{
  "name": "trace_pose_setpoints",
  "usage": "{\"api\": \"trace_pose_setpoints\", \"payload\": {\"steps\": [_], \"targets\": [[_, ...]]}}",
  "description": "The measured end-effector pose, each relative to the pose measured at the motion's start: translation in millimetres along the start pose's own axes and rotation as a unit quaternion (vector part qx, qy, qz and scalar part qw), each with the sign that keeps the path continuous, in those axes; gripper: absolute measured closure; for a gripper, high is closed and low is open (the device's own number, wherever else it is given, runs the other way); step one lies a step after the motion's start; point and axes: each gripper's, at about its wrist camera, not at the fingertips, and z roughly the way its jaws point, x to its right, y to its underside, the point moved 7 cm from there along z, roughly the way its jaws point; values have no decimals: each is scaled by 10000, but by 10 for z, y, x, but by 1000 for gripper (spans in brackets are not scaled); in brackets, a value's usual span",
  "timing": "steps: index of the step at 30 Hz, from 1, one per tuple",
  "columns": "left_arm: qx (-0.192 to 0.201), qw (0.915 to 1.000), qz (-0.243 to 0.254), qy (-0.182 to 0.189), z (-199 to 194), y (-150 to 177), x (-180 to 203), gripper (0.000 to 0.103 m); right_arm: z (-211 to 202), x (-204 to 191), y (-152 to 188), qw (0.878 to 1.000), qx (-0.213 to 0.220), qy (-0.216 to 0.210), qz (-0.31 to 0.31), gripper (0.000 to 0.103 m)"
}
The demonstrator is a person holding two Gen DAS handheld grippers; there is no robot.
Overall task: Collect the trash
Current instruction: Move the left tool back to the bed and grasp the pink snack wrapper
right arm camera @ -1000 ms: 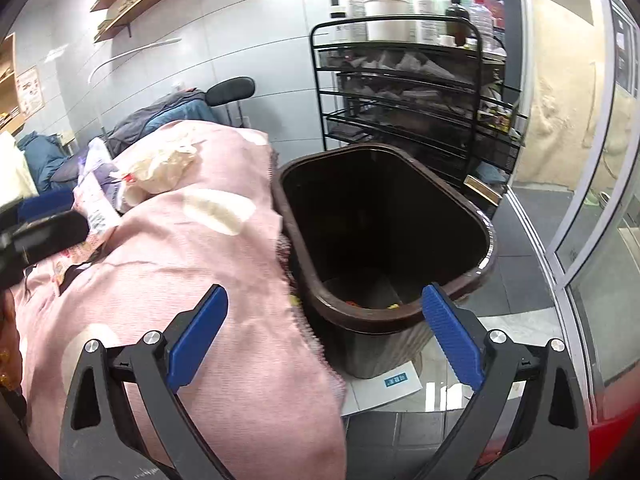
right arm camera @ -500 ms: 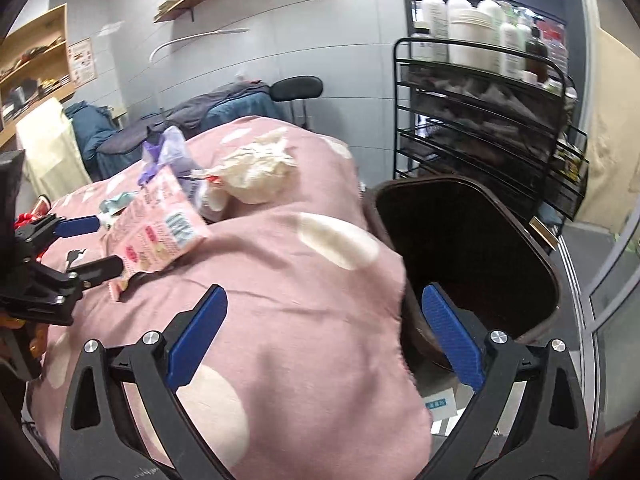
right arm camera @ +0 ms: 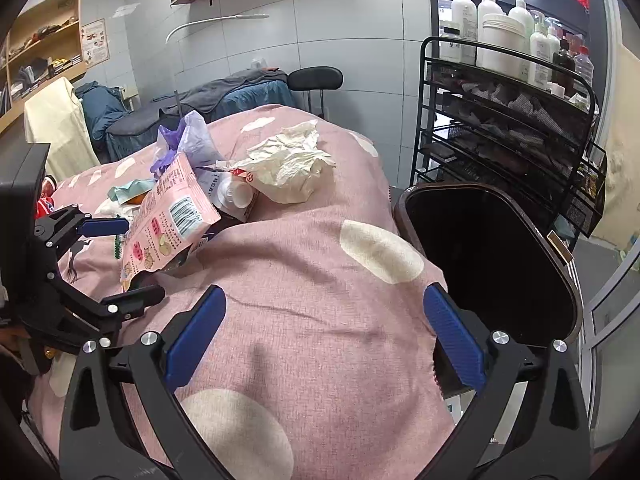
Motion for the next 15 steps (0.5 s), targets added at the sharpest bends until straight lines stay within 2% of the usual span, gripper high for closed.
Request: {"api": "trace_pose_setpoints", "payload": {"steps": [4,6,9,11,12,14,15], "targets": [[-52,9998,-202,71,14,14,-29,33,12,-7,-10,10000,-16,9,-16,5],[-36,9996,-282,-37,2,15,-62,38,8,-2,-20,10000,-1,11,-7,5],[57,9987,-510,18,-73,29,-109,46,12,7,-27,10000,-4,22,2,5],[137,9978,-644,101,-140,39,-121,57,16,9,-29,10000,-4,17,-1,5],[190,9973,-697,117,-176,44,-130,59,16,8,-30,10000,-2,21,-7,5],[277,9966,-776,79,-227,57,-147,74,28,9,-33,10000,-11,21,-14,5],[307,9961,-824,37,-250,65,-168,78,36,8,-37,10000,-17,10,-17,5]]}}
